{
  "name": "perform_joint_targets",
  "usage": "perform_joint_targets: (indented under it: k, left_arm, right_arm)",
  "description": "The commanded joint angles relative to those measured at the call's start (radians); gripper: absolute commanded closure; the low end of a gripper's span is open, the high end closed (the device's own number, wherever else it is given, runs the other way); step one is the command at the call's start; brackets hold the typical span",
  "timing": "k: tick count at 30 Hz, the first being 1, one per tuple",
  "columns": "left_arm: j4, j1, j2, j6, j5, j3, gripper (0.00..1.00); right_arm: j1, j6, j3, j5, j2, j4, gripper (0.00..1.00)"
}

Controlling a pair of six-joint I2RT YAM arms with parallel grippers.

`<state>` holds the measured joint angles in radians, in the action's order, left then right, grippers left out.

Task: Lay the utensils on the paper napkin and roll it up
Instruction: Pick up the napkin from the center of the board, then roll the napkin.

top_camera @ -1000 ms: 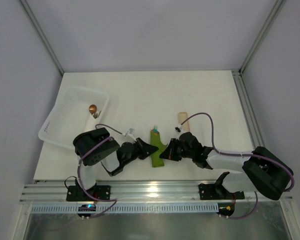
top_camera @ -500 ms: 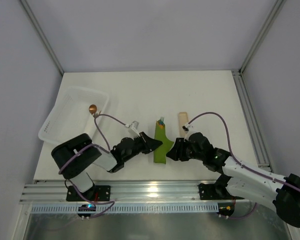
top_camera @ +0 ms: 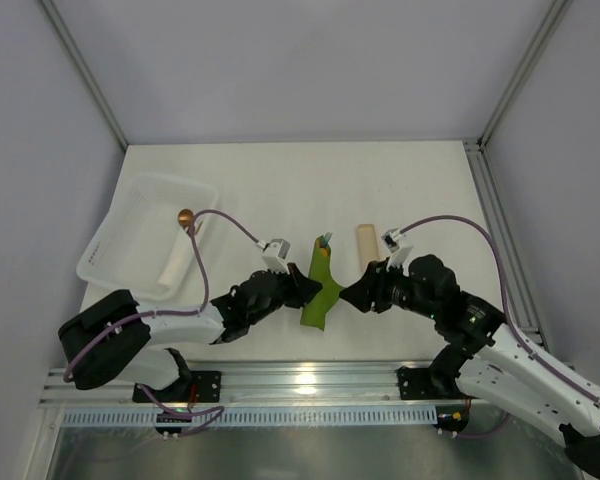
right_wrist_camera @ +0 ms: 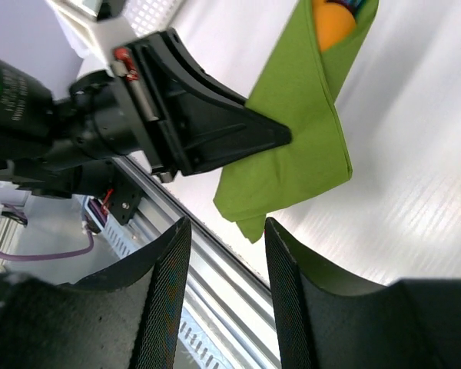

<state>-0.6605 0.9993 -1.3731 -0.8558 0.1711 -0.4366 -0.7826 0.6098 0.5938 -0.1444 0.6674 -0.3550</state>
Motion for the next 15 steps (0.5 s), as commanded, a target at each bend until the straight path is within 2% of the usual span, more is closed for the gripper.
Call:
perform_joint_targets:
  k: [1, 4, 10, 15]
  left_arm:
    - [0.076, 0.005, 0.042, 0.055, 0.060, -0.033, 1.00]
    - [0.122, 0.019, 0.065, 0.069, 0.077, -0.050, 1.00]
    - [0.165, 0.045, 0.118, 0.064, 0.100, -0.070, 1.00]
    - [0.188, 0.062, 0.147, 0.061, 0.108, -0.079, 1.00]
  right_arm:
    - [0.000, -0.022, 0.052, -0.021, -0.028, -0.052, 0.52]
    - [-0.001, -0.027, 0.051, -0.064, 0.027, -0.023, 0.52]
    - [-0.015, -0.002, 0.003, -0.121, 0.147, 0.145, 0.49]
    - [-0.032, 0.007, -0.009, -0.115, 0.225, 0.237, 0.49]
